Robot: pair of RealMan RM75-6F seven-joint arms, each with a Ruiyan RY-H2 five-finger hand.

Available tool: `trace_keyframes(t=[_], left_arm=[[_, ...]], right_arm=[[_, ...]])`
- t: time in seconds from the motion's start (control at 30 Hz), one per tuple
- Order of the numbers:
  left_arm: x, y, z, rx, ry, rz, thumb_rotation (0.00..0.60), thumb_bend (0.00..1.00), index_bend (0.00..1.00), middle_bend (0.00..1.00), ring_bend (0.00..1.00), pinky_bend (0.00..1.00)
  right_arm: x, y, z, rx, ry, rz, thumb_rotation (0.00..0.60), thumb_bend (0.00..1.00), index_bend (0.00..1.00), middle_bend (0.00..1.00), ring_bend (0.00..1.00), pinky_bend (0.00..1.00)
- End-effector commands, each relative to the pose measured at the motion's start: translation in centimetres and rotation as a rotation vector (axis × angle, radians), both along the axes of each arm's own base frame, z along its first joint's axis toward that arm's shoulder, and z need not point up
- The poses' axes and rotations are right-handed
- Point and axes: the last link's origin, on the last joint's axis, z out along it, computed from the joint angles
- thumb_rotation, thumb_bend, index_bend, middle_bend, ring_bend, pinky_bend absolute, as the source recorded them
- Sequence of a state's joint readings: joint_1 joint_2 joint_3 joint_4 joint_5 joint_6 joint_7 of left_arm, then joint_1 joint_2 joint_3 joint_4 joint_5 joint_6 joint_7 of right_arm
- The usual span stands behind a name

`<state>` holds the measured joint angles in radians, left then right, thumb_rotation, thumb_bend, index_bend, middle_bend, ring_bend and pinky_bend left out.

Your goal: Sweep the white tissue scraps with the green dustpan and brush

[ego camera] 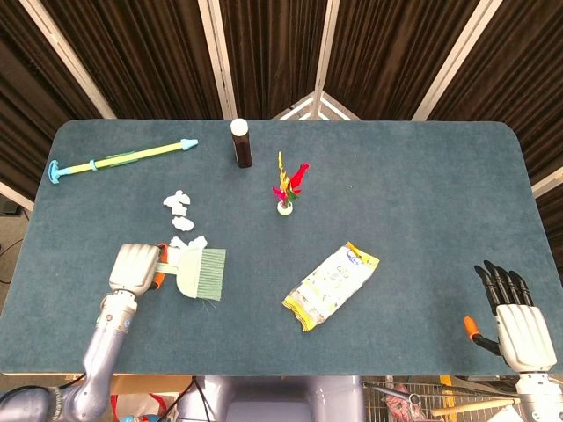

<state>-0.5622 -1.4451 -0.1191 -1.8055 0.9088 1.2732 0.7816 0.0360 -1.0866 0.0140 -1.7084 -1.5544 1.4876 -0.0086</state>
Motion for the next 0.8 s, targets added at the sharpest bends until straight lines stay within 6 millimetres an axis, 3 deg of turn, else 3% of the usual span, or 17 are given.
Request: trace_keyframes(t=[0.03,0.27,0.57,0.8], left_arm=[[1.7,0.2,3.4,0.047,0.032,-0.040,0.600,0.68,0.78,1.00,1.00,1.00],[4.4,1.5,4.5,0.042,0.073,-0.097,0.600,0.73,0.78,1.00,1.00,1.00],[7.0,4.2,0.5,-0.022,0.197,-0.153,0.600,0.79,0.80,1.00,1.00,1.00],[7.5,6.2,-1.8,-0.037,0.279,-0.146,0.600,0.79,0.80,1.00,1.00,1.00]], right_arm=[[0.0,0.0,0.0,0.001,0.000,0.000,0.600,0.38,0.00,0.00,0.00,0.00],[0.0,0.0,-0.1,0.000,0.001,-0.006,0.600,0.38,0.00,0.00,0.00,0.00],[-0.2,-0.1,0.1,-0.005,-0.010,-0.016,0.600,0.38,0.00,0.00,0.00,0.00],[-0.3,-0.2,0.1,0.000,-0.015,-0.019,0.600,0.38,0.00,0.00,0.00,0.00]])
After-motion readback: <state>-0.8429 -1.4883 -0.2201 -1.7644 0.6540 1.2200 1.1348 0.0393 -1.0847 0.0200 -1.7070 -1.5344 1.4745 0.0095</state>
